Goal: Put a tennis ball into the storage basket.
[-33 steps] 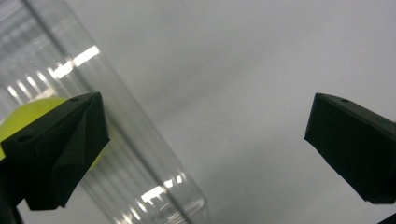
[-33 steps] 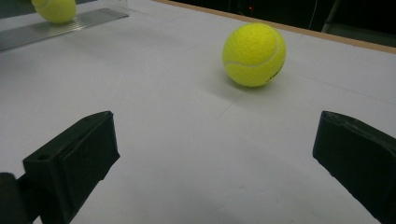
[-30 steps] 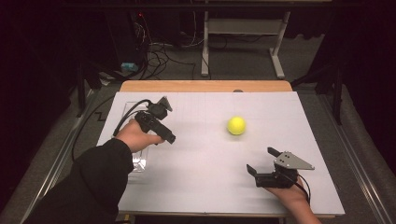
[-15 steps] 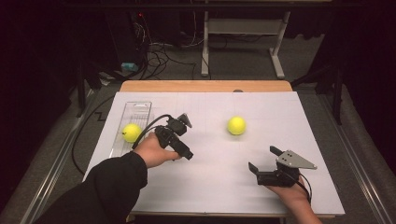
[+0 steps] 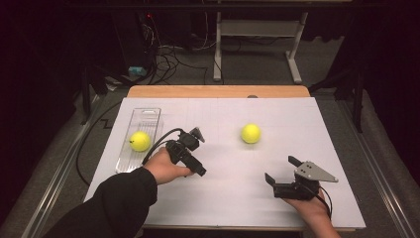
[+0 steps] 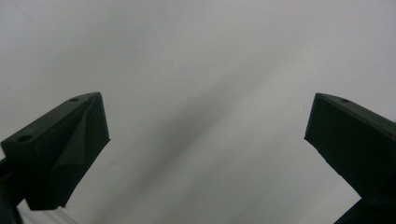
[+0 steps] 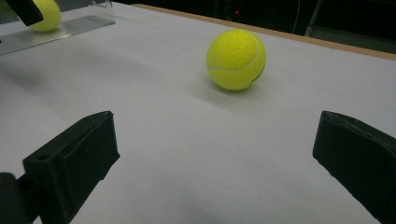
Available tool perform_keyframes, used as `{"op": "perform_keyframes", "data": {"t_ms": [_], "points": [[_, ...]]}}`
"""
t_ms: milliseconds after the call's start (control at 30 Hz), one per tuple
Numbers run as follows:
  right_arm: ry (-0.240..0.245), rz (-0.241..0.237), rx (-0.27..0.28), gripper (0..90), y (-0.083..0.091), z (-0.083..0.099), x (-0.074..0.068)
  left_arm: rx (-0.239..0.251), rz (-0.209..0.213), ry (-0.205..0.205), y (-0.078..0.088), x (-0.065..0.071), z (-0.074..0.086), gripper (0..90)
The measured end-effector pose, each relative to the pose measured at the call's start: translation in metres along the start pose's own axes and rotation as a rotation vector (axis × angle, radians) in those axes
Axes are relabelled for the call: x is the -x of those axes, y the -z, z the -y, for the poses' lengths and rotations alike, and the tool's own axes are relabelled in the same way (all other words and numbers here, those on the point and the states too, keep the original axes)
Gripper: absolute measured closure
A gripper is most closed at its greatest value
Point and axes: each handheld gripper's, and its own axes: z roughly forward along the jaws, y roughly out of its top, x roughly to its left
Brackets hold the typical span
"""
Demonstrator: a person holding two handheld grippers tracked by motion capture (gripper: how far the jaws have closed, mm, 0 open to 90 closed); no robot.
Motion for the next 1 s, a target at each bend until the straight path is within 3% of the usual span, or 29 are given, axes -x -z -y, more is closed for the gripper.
{"op": "perform_keyframes", "data": {"t_ms": [233, 367, 467, 733, 1000], "points": [[-0.010, 0.020, -0.008, 0.0, -0.015, -0.012, -0.002, -0.007, 0.022, -0.005, 0.007, -0.002, 0.001, 0.6], [0.002, 0.037, -0.016, 0.0, -0.030, -0.020, -0.003, 0.011, 0.019, -0.001, 0.010, -0.003, 0.000, 0.6], [0.003, 0.045, -0.030, 0.0, -0.043, -0.023, -0.002, -0.002, 0.011, -0.009, 0.007, -0.002, 0.000, 0.6], [-0.006, 0.096, -0.072, 0.0, -0.071, -0.031, 0.009, -0.020, 0.011, -0.014, 0.004, 0.004, -0.001, 0.6], [-0.016, 0.100, -0.108, 0.0, -0.094, -0.041, 0.018, -0.024, 0.012, -0.012, 0.002, 0.004, -0.002, 0.3]]}}
